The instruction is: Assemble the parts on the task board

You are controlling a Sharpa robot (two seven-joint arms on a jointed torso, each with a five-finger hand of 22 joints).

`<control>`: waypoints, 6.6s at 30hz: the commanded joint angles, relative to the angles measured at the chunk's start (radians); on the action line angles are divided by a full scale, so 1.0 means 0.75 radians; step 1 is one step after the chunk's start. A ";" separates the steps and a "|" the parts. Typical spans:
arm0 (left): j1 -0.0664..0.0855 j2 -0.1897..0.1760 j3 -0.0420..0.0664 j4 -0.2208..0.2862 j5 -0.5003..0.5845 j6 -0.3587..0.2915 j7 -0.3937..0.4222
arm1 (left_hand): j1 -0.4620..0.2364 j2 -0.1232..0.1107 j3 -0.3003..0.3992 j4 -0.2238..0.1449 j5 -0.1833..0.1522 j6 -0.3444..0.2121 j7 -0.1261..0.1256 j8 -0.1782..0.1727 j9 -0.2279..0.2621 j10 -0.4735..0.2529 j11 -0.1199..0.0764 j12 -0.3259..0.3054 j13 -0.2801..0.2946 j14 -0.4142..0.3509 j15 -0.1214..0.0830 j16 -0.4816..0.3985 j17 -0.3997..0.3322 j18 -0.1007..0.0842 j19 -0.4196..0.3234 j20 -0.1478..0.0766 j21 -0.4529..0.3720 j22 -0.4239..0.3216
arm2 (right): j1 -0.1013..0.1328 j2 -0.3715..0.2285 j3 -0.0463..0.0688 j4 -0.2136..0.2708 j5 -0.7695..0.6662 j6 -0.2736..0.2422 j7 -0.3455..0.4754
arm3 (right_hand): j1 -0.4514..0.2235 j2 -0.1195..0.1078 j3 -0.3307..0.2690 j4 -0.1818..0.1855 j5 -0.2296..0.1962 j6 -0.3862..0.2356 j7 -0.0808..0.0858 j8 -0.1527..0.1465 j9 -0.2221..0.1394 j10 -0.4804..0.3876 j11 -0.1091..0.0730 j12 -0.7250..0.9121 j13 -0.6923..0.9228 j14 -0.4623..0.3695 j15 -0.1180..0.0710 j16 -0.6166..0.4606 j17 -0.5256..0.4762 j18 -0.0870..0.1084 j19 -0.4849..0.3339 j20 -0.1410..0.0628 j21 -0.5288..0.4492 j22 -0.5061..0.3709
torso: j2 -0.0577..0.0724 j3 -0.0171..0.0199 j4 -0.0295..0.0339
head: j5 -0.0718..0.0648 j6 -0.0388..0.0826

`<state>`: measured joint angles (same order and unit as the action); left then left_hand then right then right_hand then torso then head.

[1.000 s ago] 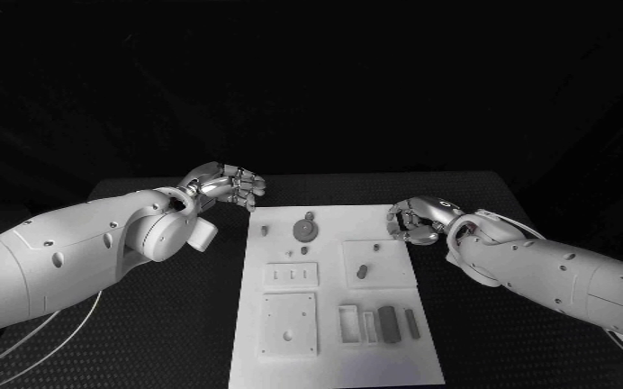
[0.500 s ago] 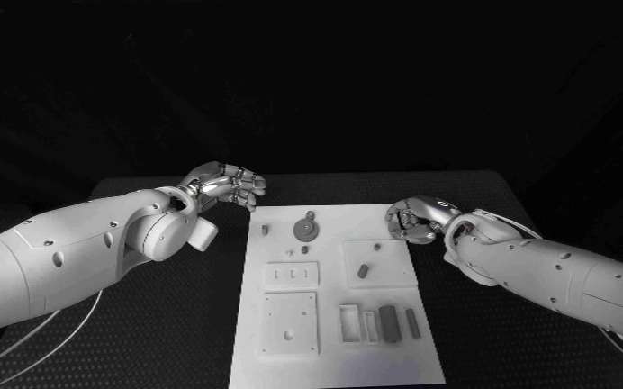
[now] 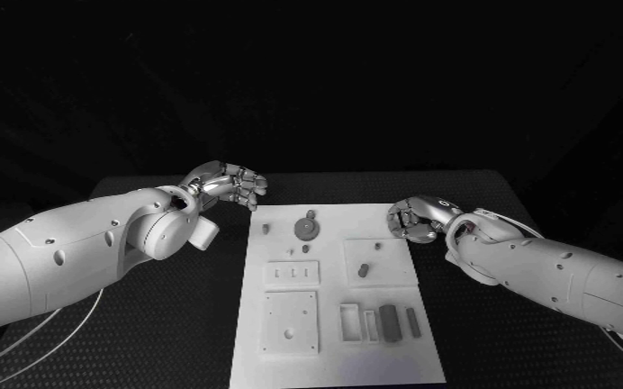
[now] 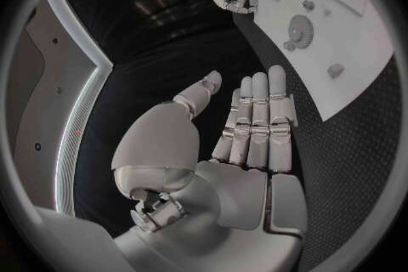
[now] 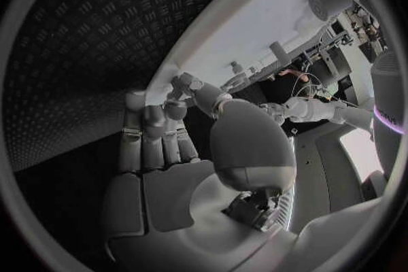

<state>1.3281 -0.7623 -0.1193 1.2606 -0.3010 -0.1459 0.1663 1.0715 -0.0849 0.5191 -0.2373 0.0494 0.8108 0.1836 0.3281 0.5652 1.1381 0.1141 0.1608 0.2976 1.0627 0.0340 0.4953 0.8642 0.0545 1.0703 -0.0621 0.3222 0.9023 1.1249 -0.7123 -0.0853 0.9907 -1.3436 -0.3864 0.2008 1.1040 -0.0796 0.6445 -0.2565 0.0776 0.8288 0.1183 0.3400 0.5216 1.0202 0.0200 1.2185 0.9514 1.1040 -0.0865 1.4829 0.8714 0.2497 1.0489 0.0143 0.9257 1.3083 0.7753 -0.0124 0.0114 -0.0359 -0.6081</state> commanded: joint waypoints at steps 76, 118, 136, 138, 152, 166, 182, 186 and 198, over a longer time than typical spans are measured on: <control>0.001 0.207 -0.035 0.053 -0.165 -0.100 -0.415 | -0.245 0.023 -0.131 0.080 0.000 0.114 -0.046 -0.053 -0.043 0.073 -0.033 -0.015 0.088 0.022 -0.007 -0.035 0.060 0.025 0.010 -0.011 -0.034 0.057 | 0.124 0.087 0.030 0.489 -0.287 0.001 -0.459 | -0.026 0.041 0.016 -0.028 0.004 0.319 -0.061 0.071 0.117 -0.008 -0.071 0.016 -0.013 0.059 -0.059 0.024 -0.007 0.016 0.065 -0.033 0.030 0.023 | -0.082 -0.0114 -0.0320 | 0.073 0.012; 0.001 0.251 -0.038 0.075 -0.161 -0.112 -0.459 | -0.236 0.041 -0.117 0.040 0.000 0.150 -0.041 -0.050 -0.055 0.101 -0.042 -0.018 0.110 0.028 -0.006 -0.048 0.072 0.026 0.019 -0.009 -0.049 0.066 | 0.125 0.166 0.031 0.537 -0.315 0.004 -0.502 | -0.029 0.041 0.021 -0.035 0.003 0.328 -0.064 0.069 0.123 0.004 -0.075 0.015 -0.015 0.071 -0.064 0.026 -0.008 0.016 0.075 -0.040 0.036 0.023 | -0.080 -0.0116 -0.0320 | 0.079 0.009; 0.001 0.250 -0.037 0.079 -0.146 -0.115 -0.449 | -0.202 0.137 -0.082 0.014 0.000 0.190 -0.057 -0.036 -0.055 0.137 -0.057 -0.011 0.124 0.034 -0.008 -0.052 0.081 0.025 0.025 -0.009 -0.056 0.075 | 0.125 0.179 0.031 0.535 -0.314 0.015 -0.504 | -0.030 0.041 0.021 -0.035 0.003 0.329 -0.065 0.068 0.125 0.006 -0.076 0.015 -0.015 0.073 -0.065 0.026 -0.009 0.016 0.077 -0.041 0.036 0.023 | -0.079 -0.0114 -0.0303 | 0.074 0.006; 0.001 0.251 -0.037 0.077 -0.146 -0.120 -0.443 | -0.191 0.164 -0.069 0.006 0.000 0.205 -0.063 -0.029 -0.053 0.151 -0.064 -0.006 0.129 0.037 -0.009 -0.052 0.083 0.025 0.027 -0.010 -0.056 0.078 | 0.125 0.181 0.031 0.535 -0.314 0.017 -0.503 | -0.030 0.041 0.021 -0.035 0.003 0.329 -0.065 0.068 0.125 0.006 -0.076 0.015 -0.015 0.073 -0.065 0.025 -0.009 0.016 0.077 -0.041 0.036 0.023 | -0.079 -0.0116 -0.0311 | 0.075 0.006; 0.002 0.258 -0.037 0.062 -0.127 -0.124 -0.440 | -0.193 0.248 -0.010 -0.013 0.000 0.254 -0.086 -0.013 -0.049 0.192 -0.082 0.001 0.145 0.052 -0.014 -0.049 0.097 0.019 0.036 -0.015 -0.056 0.094 | 0.124 0.183 0.030 0.539 -0.314 0.030 -0.509 | -0.031 0.041 0.022 -0.036 0.003 0.330 -0.065 0.067 0.126 0.007 -0.076 0.015 -0.015 0.074 -0.065 0.025 -0.009 0.016 0.078 -0.041 0.037 0.023 | -0.079 -0.0095 -0.0318 | 0.077 0.001; 0.002 0.247 -0.038 0.075 -0.127 -0.118 -0.441 | -0.221 0.285 0.033 -0.060 0.017 0.306 -0.113 0.001 -0.039 0.231 -0.101 0.009 0.171 0.077 -0.029 -0.029 0.134 0.012 0.050 -0.029 -0.053 0.120 | 0.124 0.187 0.030 0.518 -0.311 0.042 -0.510 | -0.033 0.040 0.022 -0.036 0.003 0.330 -0.066 0.066 0.126 0.008 -0.077 0.014 -0.016 0.075 -0.066 0.025 -0.009 0.016 0.078 -0.042 0.037 0.022 | -0.078 -0.0103 -0.0318 | 0.075 -0.002; 0.001 0.238 -0.038 0.075 -0.157 -0.124 -0.460 | -0.220 0.285 0.049 -0.066 0.022 0.319 -0.115 0.003 -0.035 0.242 -0.105 0.012 0.183 0.083 -0.035 -0.021 0.152 0.010 0.059 -0.036 -0.048 0.133 | 0.124 0.169 0.030 0.504 -0.190 0.020 -0.480 | -0.086 -0.145 0.028 0.054 0.003 0.158 0.003 -0.062 0.080 -0.072 -0.012 -0.045 -0.039 0.018 -0.011 -0.007 -0.013 0.016 0.035 -0.020 -0.003 0.013 | -0.078 -0.0087 -0.0321 | 0.078 -0.004; 0.001 0.228 -0.038 0.076 -0.219 -0.138 -0.505 | -0.221 0.286 0.051 -0.066 0.021 0.320 -0.114 0.003 -0.035 0.245 -0.106 0.013 0.185 0.085 -0.036 -0.020 0.155 0.009 0.061 -0.037 -0.047 0.135 | 0.124 0.140 0.030 0.498 -0.165 0.002 -0.466 | -0.086 -0.145 0.028 0.054 0.003 0.158 0.003 -0.062 0.080 -0.072 -0.012 -0.045 -0.039 0.018 -0.011 -0.007 -0.013 0.016 0.035 -0.020 -0.003 0.013 | -0.078 -0.0075 -0.0328 | 0.080 -0.005; 0.001 0.166 -0.067 0.125 -0.465 -0.096 -0.652 | -0.221 0.288 0.042 -0.070 0.031 0.354 -0.128 0.015 -0.005 0.284 -0.133 0.071 0.243 0.104 -0.064 0.072 0.231 0.005 0.075 -0.066 0.022 0.241 | 0.131 0.022 0.030 0.466 -0.101 -0.066 -0.438 | -0.064 -0.173 0.027 0.064 0.002 0.056 0.048 -0.121 0.053 -0.109 0.030 -0.068 -0.056 -0.016 0.030 -0.020 -0.014 0.016 0.005 -0.004 -0.021 0.013 | -0.079 -0.0062 -0.0336 | 0.090 -0.014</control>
<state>1.3281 -0.6363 -0.1696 1.3466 -0.5509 -0.2372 -0.2681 0.9031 0.1206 0.5521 -0.2897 0.0687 1.0237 0.1317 0.3340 0.5578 1.3459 0.0140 0.2123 0.4782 1.1420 -0.0091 0.5464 1.0357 0.0473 1.1266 -0.1070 0.3372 1.0805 1.2199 -0.6944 -0.0633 1.3449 -1.4539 -0.4068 -0.1526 1.0461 -0.2075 0.6652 -0.2136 0.0774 0.8345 0.1126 0.2526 0.5628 1.0395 0.0006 1.1690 0.9107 1.0928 -0.0689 1.4693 0.8599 0.2617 1.0572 0.0091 0.9137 1.3083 0.7163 -0.0178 -0.0133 0.0299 -0.6170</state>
